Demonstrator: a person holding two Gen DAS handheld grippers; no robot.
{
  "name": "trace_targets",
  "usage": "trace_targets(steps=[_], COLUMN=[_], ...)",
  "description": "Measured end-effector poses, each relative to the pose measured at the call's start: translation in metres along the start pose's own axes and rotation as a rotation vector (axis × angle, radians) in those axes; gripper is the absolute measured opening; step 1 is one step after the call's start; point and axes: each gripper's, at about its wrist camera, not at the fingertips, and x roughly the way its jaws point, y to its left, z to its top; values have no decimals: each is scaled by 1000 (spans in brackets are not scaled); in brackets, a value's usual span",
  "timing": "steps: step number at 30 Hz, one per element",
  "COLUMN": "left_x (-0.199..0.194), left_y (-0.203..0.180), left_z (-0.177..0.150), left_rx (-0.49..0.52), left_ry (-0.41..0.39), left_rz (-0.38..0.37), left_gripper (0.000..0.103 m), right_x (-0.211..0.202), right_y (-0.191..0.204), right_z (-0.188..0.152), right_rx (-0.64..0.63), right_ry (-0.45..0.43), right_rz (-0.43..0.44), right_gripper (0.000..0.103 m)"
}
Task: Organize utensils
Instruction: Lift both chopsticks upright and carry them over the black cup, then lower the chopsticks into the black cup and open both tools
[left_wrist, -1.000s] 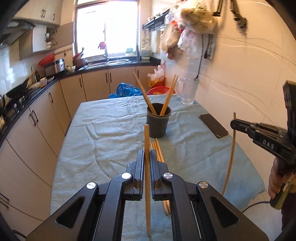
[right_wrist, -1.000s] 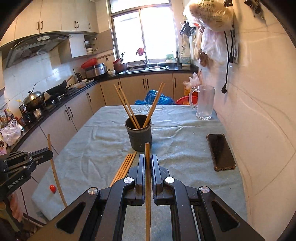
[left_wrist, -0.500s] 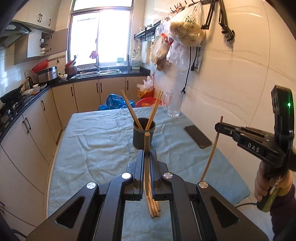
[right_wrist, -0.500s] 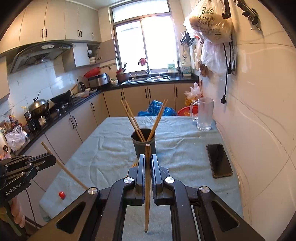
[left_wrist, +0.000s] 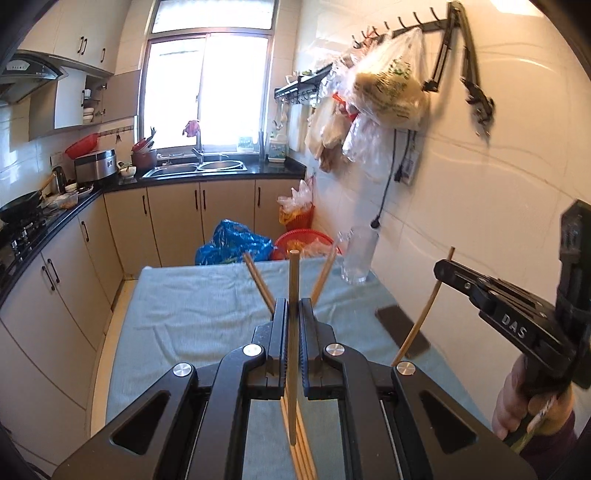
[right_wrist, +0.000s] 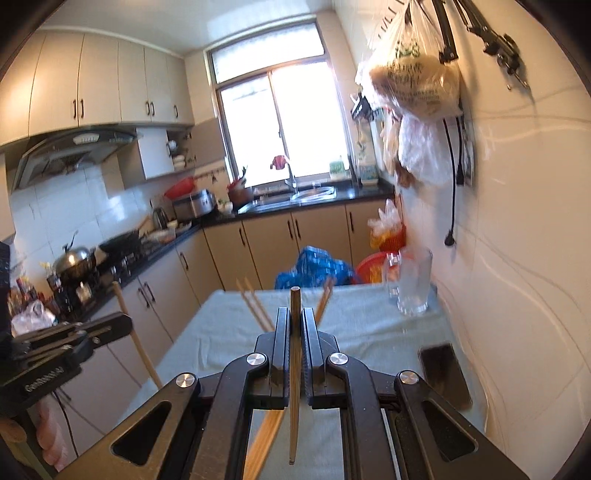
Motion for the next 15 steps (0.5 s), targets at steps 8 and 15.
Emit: trace_targets(steps=[8,15], left_x=[56,109], left_y=[14,21], left_z=[51,70], left_rx=[-78,-89], left_ry=[-24,-19], left_rz=[14,37], left_gripper=[5,5], right_x=[45,87], right_y=[1,-14], right_z=[47,63], right_rx=[40,115], right_ry=[-71,-106], right_rz=[-22,-36], right_gripper=[6,6])
